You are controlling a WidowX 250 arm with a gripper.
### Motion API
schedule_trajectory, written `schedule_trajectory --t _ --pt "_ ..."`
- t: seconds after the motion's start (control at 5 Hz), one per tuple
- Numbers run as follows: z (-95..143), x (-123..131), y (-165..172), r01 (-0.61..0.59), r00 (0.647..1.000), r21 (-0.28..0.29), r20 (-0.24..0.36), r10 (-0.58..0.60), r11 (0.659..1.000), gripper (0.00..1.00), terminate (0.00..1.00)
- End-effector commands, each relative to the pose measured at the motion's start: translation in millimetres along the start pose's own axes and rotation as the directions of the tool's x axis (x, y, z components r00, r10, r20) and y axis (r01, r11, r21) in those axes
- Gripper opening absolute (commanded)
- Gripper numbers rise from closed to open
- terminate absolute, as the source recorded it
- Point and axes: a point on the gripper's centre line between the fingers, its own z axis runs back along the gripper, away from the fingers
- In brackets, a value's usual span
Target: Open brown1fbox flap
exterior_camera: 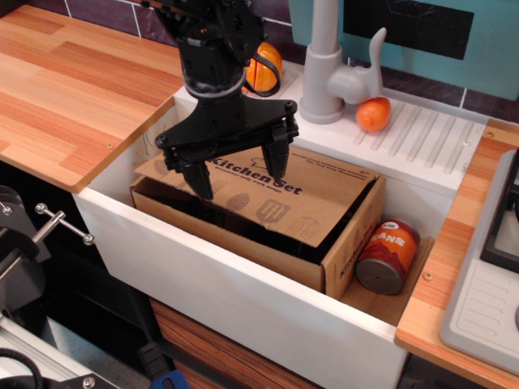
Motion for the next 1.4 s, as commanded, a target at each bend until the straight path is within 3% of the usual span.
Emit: schedule_trajectory --t 0.0,0.4,1.2 --pt "0 0 0 0.0 1.0 0.0 0.0 0.0 1.0 1.0 0.0" --pt "-23 -6 6 -0.078 0.996 -0.046 -0.038 0.076 0.996 1.0 0.0" --pt "-39 -1 -10 -0.138 0.986 -0.098 -0.109 0.127 0.986 1.0 0.0"
